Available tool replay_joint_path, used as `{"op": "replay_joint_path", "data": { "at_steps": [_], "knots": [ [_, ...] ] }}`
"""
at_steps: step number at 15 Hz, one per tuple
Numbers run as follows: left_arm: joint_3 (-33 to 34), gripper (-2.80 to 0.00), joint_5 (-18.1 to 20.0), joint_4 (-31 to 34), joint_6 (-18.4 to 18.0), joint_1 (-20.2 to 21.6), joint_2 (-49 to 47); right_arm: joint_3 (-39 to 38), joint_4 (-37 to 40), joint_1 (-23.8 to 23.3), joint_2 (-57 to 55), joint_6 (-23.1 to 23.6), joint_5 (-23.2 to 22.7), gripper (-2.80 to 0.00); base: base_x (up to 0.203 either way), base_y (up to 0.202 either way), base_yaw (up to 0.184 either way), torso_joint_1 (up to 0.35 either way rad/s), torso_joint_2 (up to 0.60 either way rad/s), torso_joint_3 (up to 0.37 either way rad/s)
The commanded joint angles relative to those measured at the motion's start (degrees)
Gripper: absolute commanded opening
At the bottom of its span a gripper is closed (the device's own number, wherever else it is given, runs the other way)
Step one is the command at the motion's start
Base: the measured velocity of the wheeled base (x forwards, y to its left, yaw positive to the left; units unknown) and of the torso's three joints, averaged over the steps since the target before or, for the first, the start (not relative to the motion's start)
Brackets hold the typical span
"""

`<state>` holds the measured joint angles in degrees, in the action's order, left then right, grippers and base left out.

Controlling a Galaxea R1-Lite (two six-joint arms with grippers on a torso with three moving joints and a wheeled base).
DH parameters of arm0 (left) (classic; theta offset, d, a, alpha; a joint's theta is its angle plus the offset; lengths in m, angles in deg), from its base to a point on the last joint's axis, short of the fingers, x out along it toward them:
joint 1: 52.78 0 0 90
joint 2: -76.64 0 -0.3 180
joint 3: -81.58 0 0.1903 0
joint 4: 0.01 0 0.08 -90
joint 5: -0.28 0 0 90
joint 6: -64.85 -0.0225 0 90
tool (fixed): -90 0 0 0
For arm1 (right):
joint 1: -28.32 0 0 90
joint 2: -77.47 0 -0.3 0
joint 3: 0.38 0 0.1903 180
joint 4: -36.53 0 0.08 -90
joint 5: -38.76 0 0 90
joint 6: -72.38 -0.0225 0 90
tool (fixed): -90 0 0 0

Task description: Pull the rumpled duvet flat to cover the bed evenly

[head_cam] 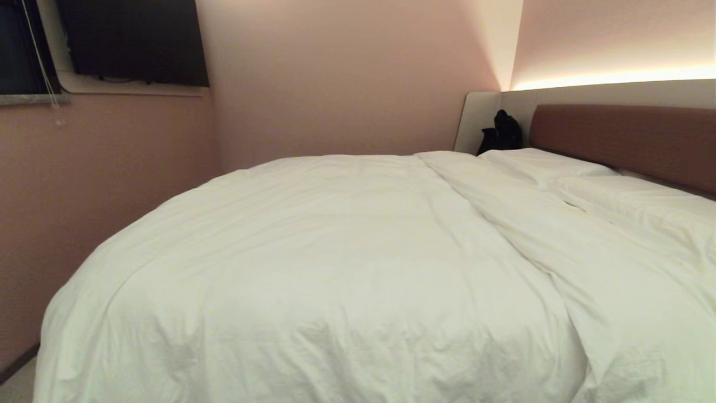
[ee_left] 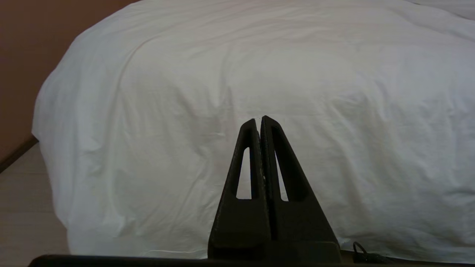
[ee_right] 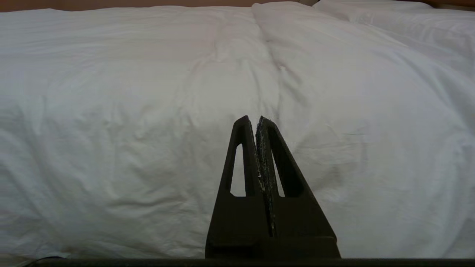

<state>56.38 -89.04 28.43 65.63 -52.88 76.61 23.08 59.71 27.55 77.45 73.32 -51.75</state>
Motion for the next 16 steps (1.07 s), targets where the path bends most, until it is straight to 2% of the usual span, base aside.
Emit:
{"op": "replay_joint_path", "data": {
  "at_steps": [1, 16],
  "knots": [
    [0.0, -2.8, 0.0, 0.0, 0.0, 0.0, 0.0, 0.0, 0.0, 0.0, 0.0, 0.0, 0.0, -2.8, 0.0, 0.19, -0.002, 0.007, 0.01, 0.002],
    [0.0, -2.8, -0.1, 0.0, 0.7, 0.0, 0.0, 0.0, 0.0, 0.1, 0.0, 0.0, 0.0, -2.8, 0.0, 0.194, -0.001, 0.003, 0.0, 0.002]
  ]
}}
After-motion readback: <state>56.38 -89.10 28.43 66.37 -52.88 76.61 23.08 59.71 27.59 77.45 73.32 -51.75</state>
